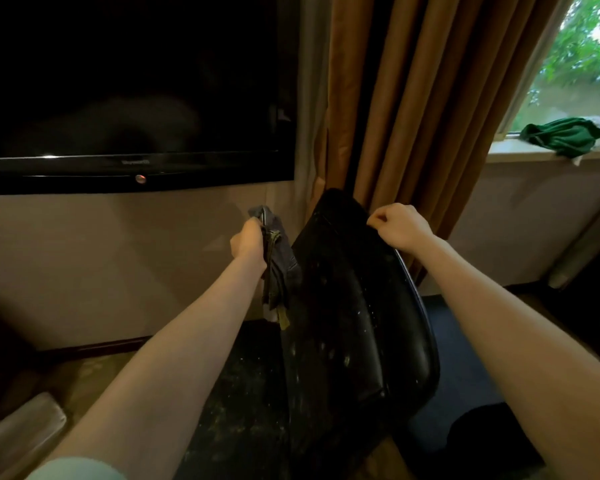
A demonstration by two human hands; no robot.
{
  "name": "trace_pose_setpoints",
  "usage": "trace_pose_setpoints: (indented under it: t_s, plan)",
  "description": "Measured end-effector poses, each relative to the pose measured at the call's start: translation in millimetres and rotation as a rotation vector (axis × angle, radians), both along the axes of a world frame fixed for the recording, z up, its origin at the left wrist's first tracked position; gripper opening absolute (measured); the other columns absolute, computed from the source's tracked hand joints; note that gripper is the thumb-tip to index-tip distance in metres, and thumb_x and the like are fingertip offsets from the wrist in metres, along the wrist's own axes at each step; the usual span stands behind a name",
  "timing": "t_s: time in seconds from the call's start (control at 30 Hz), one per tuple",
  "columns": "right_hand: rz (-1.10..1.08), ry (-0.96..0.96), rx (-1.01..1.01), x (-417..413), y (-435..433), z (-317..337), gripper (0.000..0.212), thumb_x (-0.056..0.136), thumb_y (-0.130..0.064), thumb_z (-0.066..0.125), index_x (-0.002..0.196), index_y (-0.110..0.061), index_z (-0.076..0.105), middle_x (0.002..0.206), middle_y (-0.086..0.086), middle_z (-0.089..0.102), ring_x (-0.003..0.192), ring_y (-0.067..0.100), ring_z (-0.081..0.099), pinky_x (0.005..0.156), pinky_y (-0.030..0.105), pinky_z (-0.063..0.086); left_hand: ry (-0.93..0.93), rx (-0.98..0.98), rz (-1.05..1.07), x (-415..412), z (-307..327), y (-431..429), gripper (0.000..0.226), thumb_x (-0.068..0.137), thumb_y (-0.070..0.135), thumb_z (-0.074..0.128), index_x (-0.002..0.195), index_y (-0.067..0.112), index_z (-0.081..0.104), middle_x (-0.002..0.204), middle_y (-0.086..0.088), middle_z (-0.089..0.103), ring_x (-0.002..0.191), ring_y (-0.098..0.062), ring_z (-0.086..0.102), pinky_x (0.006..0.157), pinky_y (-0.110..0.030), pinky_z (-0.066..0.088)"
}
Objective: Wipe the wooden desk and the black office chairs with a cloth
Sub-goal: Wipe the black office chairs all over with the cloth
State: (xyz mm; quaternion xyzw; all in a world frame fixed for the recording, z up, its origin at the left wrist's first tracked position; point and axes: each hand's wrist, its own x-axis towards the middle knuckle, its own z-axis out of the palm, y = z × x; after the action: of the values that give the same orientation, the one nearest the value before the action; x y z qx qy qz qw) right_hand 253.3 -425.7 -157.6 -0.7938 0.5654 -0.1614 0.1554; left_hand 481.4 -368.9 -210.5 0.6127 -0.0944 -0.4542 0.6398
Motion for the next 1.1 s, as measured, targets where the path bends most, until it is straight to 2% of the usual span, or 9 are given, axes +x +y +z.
trace_pose_setpoints:
  t_s: [0.13, 0.2, 0.3, 0.37, 0.47, 0.57, 0.73, 0.83, 1.1]
  plan:
    - [0.020, 0.068, 0.013, 19, -35, -2, 0.039, 0.096, -0.019, 0.048, 0.134, -0.017, 0.050, 0.135, 0.008, 0.051, 0.118, 0.023, 0.052, 0.090, 0.031, 0.045, -0.035, 0.015, -0.014, -10, 10, -42, 0.043, 0.088, 0.026, 0.053, 0.127, 0.006, 0.052, 0.114, -0.013, 0.062, 0.098, -0.030, 0.061, 0.075, -0.034, 0.047]
    - [0.050, 0.115, 0.036, 26, -52, -6, 0.044, 0.094, -0.015, 0.050, 0.137, -0.011, 0.046, 0.137, 0.011, 0.048, 0.123, 0.026, 0.049, 0.094, 0.032, 0.043, -0.056, 0.028, -0.024, -18, 14, -64, 0.045, 0.088, 0.029, 0.054, 0.127, 0.007, 0.052, 0.114, -0.011, 0.061, 0.098, -0.030, 0.060, 0.081, -0.036, 0.049]
    - [0.026, 0.064, 0.070, 32, -70, -17, 0.032, 0.087, -0.004, 0.047, 0.118, -0.002, 0.057, 0.116, 0.016, 0.060, 0.106, 0.030, 0.058, 0.082, 0.033, 0.050, -0.080, 0.038, -0.041, -29, 16, -94, 0.050, 0.088, 0.031, 0.054, 0.132, 0.007, 0.048, 0.120, -0.011, 0.059, 0.105, -0.030, 0.058, 0.091, -0.039, 0.049]
    - [-0.024, -0.023, 0.093, 31, -82, -22, 0.038, 0.087, -0.003, 0.050, 0.125, 0.000, 0.055, 0.121, 0.016, 0.059, 0.108, 0.028, 0.058, 0.083, 0.028, 0.049, -0.130, 0.044, -0.076, -38, 13, -113, 0.050, 0.089, 0.030, 0.053, 0.132, 0.006, 0.047, 0.121, -0.012, 0.058, 0.105, -0.031, 0.057, 0.093, -0.040, 0.048]
    - [-0.085, -0.155, 0.160, 28, -97, -23, 0.045, 0.086, -0.009, 0.063, 0.131, -0.007, 0.054, 0.129, 0.011, 0.055, 0.113, 0.022, 0.056, 0.079, 0.018, 0.042, -0.325, 0.054, -0.203, -50, 11, -130, 0.041, 0.093, 0.026, 0.048, 0.125, 0.002, 0.050, 0.106, -0.008, 0.058, 0.093, -0.024, 0.055, 0.081, -0.031, 0.044]
    - [-0.111, -0.207, 0.204, 23, -106, -21, 0.043, 0.082, -0.014, 0.072, 0.123, -0.009, 0.061, 0.128, 0.008, 0.056, 0.121, 0.019, 0.051, 0.084, 0.018, 0.038, -0.578, 0.083, -0.329, -64, 9, -141, 0.038, 0.094, 0.025, 0.044, 0.123, 0.002, 0.053, 0.114, -0.012, 0.056, 0.103, -0.028, 0.053, 0.080, -0.027, 0.037]
    - [-0.142, -0.337, 0.192, 19, -105, -27, 0.040, 0.082, -0.014, 0.073, 0.120, -0.009, 0.063, 0.126, 0.007, 0.058, 0.119, 0.018, 0.052, 0.088, 0.018, 0.039, -0.764, 0.040, -0.419, -72, -4, -131, 0.025, 0.095, 0.019, 0.040, 0.075, 0.009, 0.051, 0.069, -0.002, 0.049, 0.061, -0.015, 0.046, 0.057, -0.029, 0.035]
    - [-0.167, -0.409, 0.185, 20, -103, -30, 0.042, 0.083, -0.014, 0.071, 0.123, -0.008, 0.062, 0.124, 0.008, 0.060, 0.115, 0.018, 0.055, 0.091, 0.020, 0.042, -0.827, -0.008, -0.447, -80, -10, -112, 0.033, 0.095, 0.016, 0.041, 0.062, 0.015, 0.046, 0.062, 0.001, 0.047, 0.056, -0.012, 0.044, 0.050, -0.025, 0.032]
    - [-0.165, -0.432, 0.247, 16, -84, -26, 0.053, 0.091, -0.017, 0.059, 0.141, -0.014, 0.041, 0.132, 0.007, 0.056, 0.119, 0.019, 0.054, 0.101, 0.028, 0.043, -0.868, -0.097, -0.566, -104, -8, -56, 0.024, 0.095, 0.014, 0.040, 0.073, 0.019, 0.048, 0.068, 0.007, 0.049, 0.066, -0.011, 0.048, 0.064, -0.025, 0.033]
